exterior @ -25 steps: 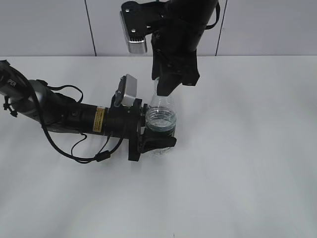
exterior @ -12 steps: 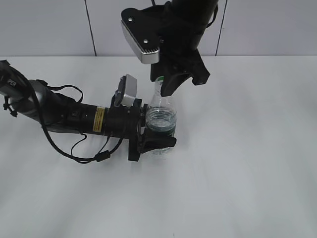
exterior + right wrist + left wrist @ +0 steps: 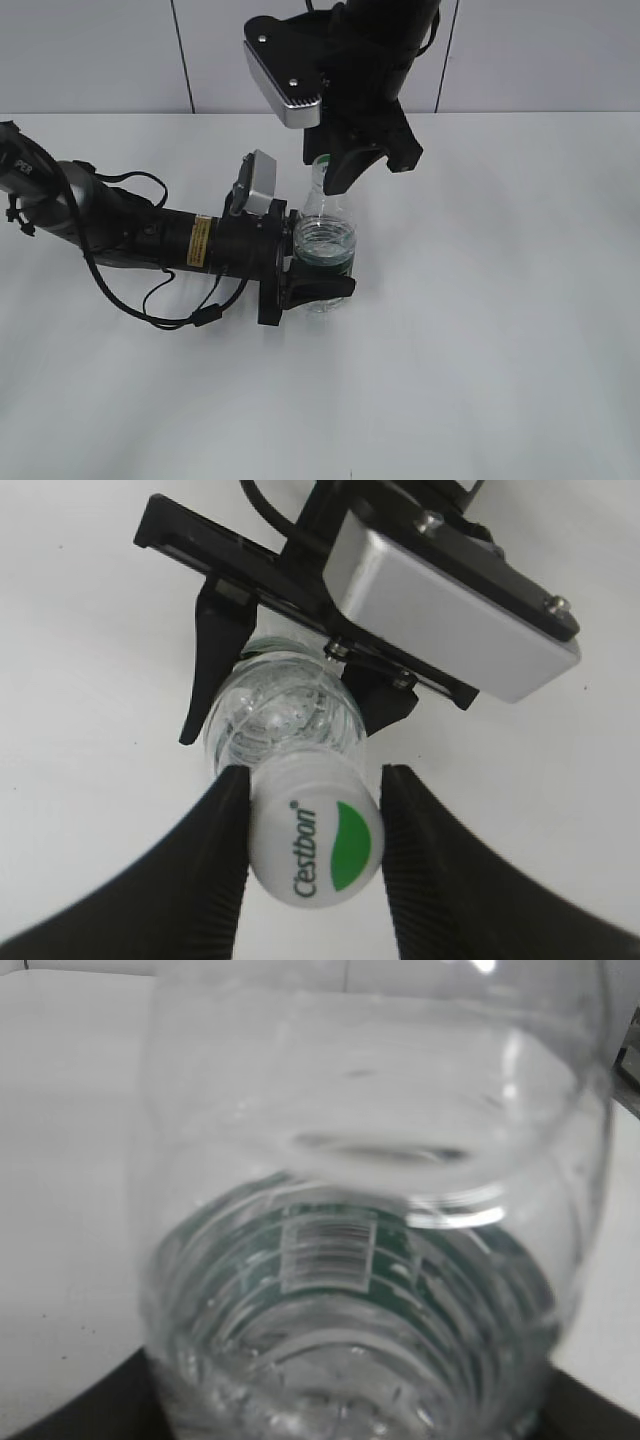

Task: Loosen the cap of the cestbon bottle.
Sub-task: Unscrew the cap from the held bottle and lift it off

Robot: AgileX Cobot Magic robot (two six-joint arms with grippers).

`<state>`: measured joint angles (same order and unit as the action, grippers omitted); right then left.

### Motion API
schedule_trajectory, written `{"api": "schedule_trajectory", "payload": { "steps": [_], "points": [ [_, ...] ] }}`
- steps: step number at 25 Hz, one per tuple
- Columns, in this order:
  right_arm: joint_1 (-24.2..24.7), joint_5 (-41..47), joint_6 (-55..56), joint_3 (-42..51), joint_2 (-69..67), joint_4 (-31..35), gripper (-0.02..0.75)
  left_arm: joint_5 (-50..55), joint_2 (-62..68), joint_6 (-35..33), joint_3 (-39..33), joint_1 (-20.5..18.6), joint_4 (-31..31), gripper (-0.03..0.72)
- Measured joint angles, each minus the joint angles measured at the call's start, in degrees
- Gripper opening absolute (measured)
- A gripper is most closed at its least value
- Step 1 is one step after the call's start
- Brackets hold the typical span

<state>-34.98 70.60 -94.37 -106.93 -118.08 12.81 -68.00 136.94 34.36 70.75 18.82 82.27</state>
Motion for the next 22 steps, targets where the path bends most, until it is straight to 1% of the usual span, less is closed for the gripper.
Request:
{"api": "schedule_trajectory", "payload": {
  "steps": [7,15,22],
  "points": [
    [0.00,0.00,0.26,0.00,0.00,0.00,0.302,-0.05,0.00,0.00,0.00,0.00,0.05,0.410],
    [0.00,-0.05,0.85,0.00,0.00,0.00,0.329,-0.28,0.00,0.20,0.00,0.00,0.22,0.410],
    [0.00,-0.05,2.29,0.00,0.00,-0.48,0.404,-0.77,0.00,0.20,0.00,0.00,1.06,0.410]
  ]
}}
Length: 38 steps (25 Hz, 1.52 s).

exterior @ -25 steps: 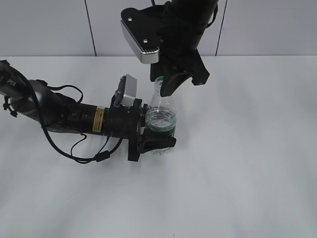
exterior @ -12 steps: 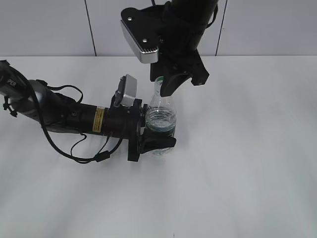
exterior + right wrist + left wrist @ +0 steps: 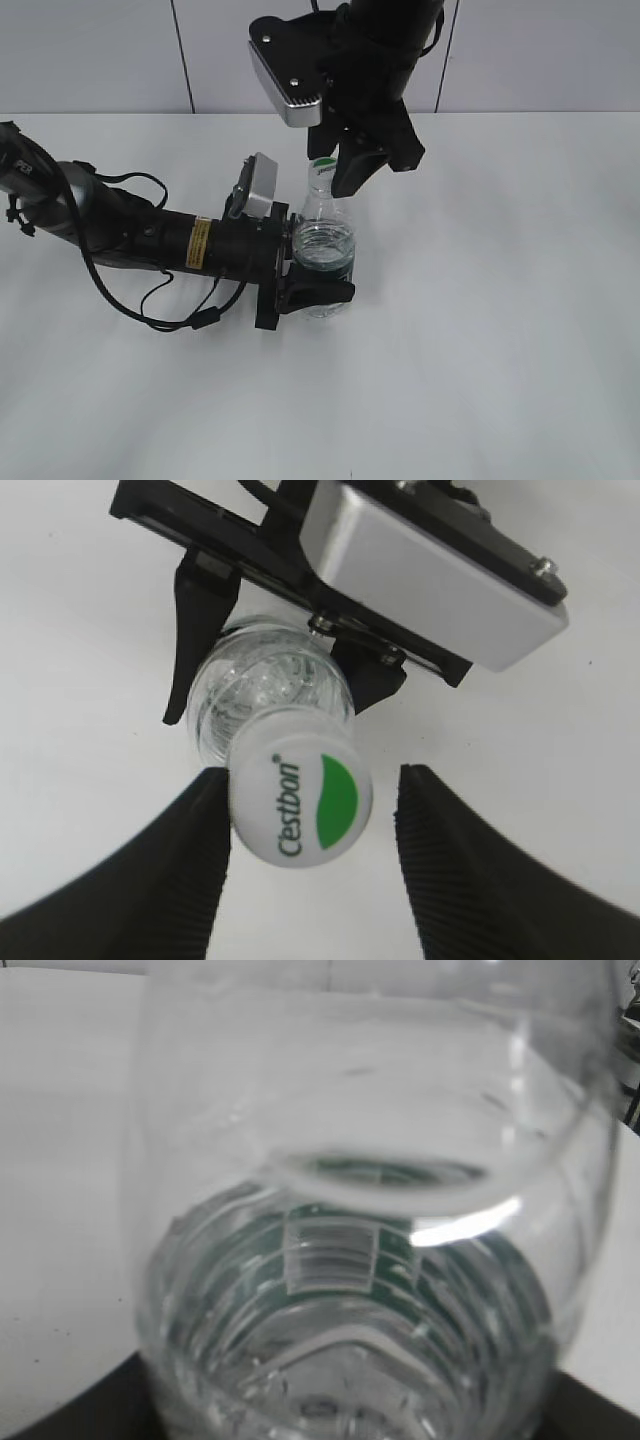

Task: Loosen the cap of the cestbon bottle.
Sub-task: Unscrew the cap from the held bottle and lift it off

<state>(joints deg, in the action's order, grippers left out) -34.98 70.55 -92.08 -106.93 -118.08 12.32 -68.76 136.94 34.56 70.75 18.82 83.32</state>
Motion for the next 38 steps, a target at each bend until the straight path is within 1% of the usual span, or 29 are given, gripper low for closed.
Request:
{"api": "schedule_trajectory", "payload": {
  "steps": [5,7,13,21,24,28,33,36,38],
  "points": [
    [0.00,-0.05,2.72,0.00,0.00,0.28,0.410,-0.12,0.00,0.00,0.00,0.00,0.22,0.410],
    [0.00,-0.02,5.86,-0.27,0.06,0.28,0.410,-0.17,0.00,0.07,0.00,0.00,0.27,0.410],
    [0.00,0.14,19.92,-3.64,1.00,1.19,0.412,-0.24,0.00,0.34,0.00,-0.05,0.42,0.408],
    [0.00,-0.37,29.25,-4.39,1.57,1.20,0.413,-0.40,0.00,0.01,0.00,-0.05,0.83,0.408],
    [0.00,-0.37,34.71,-4.39,2.34,1.26,0.414,-0.40,0.00,0.01,0.00,-0.05,0.90,0.408],
    [0.00,-0.37,49.11,-5.98,2.90,0.70,0.413,-0.42,0.00,0.01,0.00,-0.05,0.95,0.408],
    [0.00,-0.37,74.62,-8.19,3.21,-0.29,0.414,-0.42,0.00,0.01,0.00,-0.05,0.89,0.408],
    [0.00,-0.37,88.53,-8.19,3.25,-2.97,0.414,-0.42,0.00,0.01,0.00,-0.05,0.89,0.408],
    [0.06,-0.37,94.27,-8.19,3.25,-4.42,0.414,-0.42,0.00,0.01,0.00,-0.05,0.89,0.408]
  ]
}}
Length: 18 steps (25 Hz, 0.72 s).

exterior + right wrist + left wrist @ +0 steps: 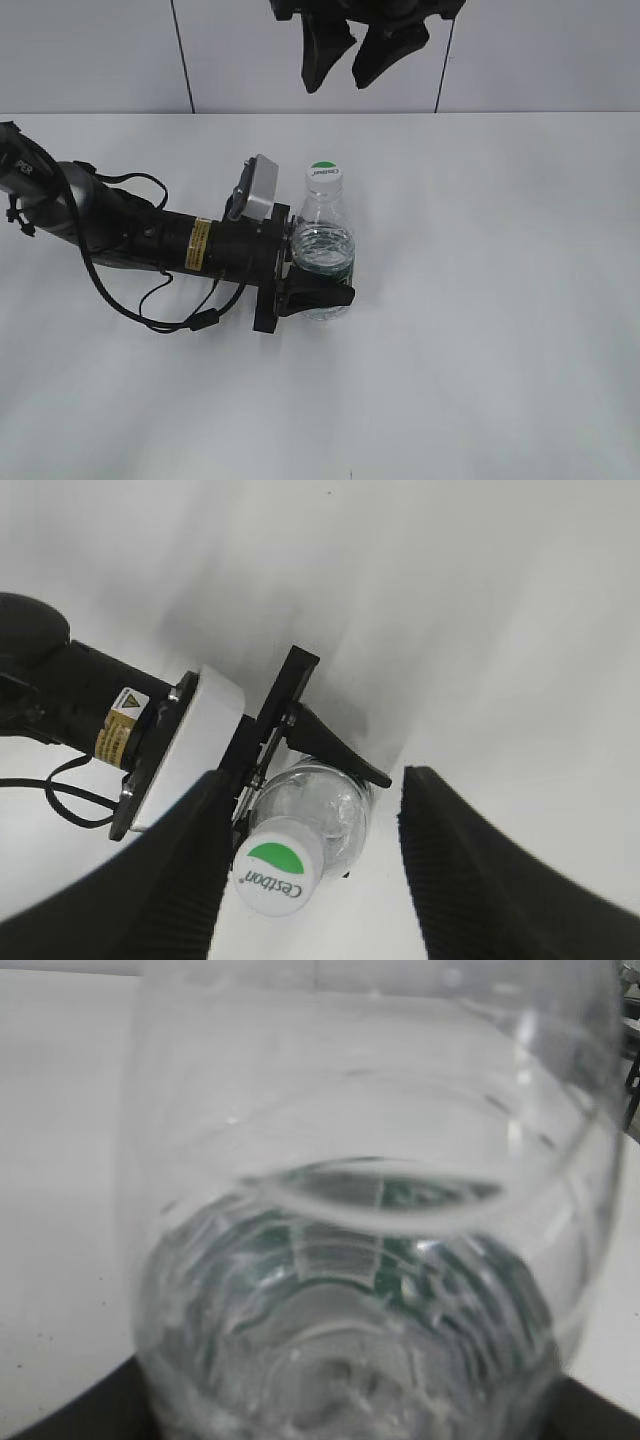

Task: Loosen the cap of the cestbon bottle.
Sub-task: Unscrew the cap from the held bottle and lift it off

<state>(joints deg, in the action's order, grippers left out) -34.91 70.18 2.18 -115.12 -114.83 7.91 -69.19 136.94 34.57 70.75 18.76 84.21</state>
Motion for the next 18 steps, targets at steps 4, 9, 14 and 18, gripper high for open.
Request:
{"api": "schedule_trajectory", "payload": {
  "steps": [4,9,14,18],
  "points": [
    [0.00,-0.04,7.02,2.93,0.84,-0.13,0.414,0.00,0.00,0.00,0.00,0.00,0.00,0.408],
    [0.00,-0.04,13.82,9.43,4.20,0.34,0.414,-0.05,0.00,0.00,0.00,0.00,-0.04,0.408],
    [0.00,-0.04,17.54,10.26,5.20,4.92,0.414,0.26,0.00,0.00,0.00,0.05,-0.26,0.408],
    [0.00,-0.04,20.04,10.26,5.20,5.76,0.414,0.26,0.00,0.00,0.00,0.05,-0.32,0.408]
  ]
}}
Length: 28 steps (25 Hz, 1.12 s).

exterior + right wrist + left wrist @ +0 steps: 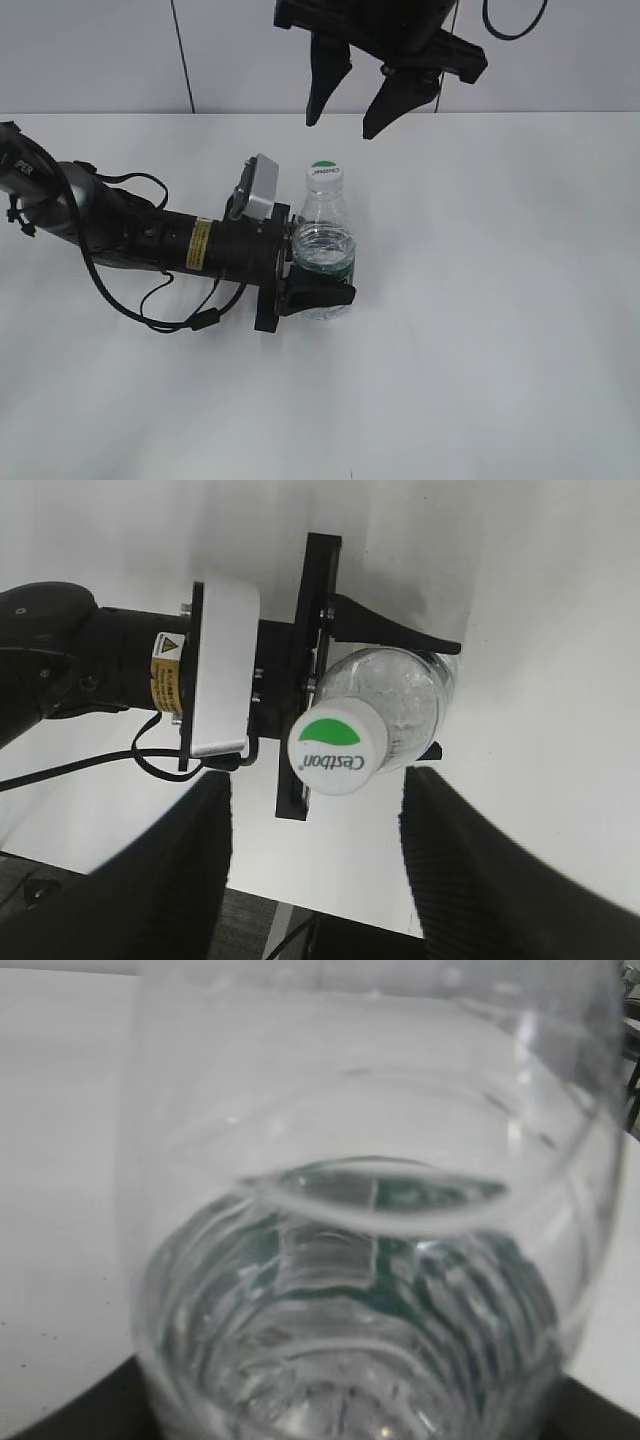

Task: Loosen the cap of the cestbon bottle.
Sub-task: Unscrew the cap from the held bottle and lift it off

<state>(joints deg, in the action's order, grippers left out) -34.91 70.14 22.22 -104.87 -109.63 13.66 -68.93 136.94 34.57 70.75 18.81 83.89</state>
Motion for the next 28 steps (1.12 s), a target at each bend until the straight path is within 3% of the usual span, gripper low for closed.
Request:
{"api": "schedule_trajectory", "payload": {
  "steps": [28],
  "points": [
    [-0.17,-0.04,2.59,0.04,-6.05,0.75,0.414,0.35,0.00,0.00,0.00,0.00,-0.62,0.407]
  ]
}}
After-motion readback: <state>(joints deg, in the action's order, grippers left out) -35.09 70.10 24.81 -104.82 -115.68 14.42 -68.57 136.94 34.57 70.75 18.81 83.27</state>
